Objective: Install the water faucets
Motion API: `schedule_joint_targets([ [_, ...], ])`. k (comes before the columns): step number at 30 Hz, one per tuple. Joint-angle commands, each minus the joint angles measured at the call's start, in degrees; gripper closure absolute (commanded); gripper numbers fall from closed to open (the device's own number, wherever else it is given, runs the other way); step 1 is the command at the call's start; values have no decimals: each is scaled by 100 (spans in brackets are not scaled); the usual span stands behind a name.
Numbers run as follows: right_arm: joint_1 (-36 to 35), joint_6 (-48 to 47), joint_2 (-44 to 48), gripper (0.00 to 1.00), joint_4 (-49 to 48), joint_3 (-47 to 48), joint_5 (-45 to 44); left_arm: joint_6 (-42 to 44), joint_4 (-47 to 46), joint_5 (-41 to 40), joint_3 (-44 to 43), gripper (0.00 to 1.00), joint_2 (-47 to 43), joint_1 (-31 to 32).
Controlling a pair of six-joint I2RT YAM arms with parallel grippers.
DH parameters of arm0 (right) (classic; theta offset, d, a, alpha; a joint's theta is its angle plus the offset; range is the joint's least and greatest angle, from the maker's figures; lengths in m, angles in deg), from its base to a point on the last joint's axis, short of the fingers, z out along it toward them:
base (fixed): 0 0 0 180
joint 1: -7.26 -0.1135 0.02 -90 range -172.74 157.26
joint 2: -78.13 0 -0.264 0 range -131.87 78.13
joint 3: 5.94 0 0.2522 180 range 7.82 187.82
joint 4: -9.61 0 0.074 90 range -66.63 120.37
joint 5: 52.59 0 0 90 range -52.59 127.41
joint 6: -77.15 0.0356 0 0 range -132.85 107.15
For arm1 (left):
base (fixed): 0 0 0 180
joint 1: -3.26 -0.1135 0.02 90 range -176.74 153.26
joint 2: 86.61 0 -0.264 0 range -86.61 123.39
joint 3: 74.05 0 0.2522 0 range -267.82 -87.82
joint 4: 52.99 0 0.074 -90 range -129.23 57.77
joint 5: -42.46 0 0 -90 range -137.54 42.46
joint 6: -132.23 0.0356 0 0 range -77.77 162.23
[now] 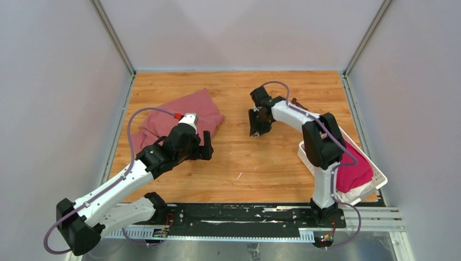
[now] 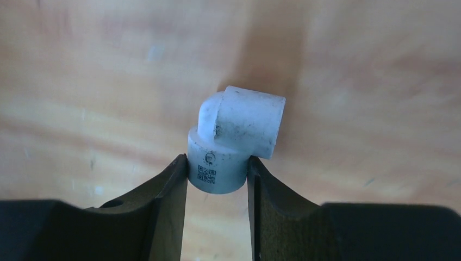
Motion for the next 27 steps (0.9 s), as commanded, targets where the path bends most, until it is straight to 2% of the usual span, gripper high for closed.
schedule_joint_targets([
  [1, -866, 387, 870, 74, -116, -1290, -100, 235, 144, -413, -277, 0, 36, 41],
  [5, -1532, 850, 1274, 70, -369, -2005, -106, 288, 127, -410, -353, 0, 199, 41],
  [8, -1833, 1028, 1284, 63, -538, -2173, -84, 274, 118, -384, -376, 0, 282, 41],
  [9, -1872, 1033, 1241, 57, -546, -2151, -78, 267, 120, -376, -376, 0, 299, 41],
  [12, -1872, 896, 1237, 30, -314, -1946, -242, 258, 154, -362, -376, 0, 260, 41],
  [15, -1809, 678, 1458, 16, 130, -1613, -811, 247, 202, -464, -327, 0, 121, 41],
  [18, -1514, 514, 1848, 13, 399, -1364, -1165, 195, 136, -585, -174, 0, -106, 41],
  [22, -742, 499, 2256, 14, 460, -1282, -1642, 67, 75, -768, -38, 0, -388, 41],
  [27, 499, 1245, 2154, 18, 458, -1098, -1759, 442, 443, -855, -277, 0, -317, 41],
])
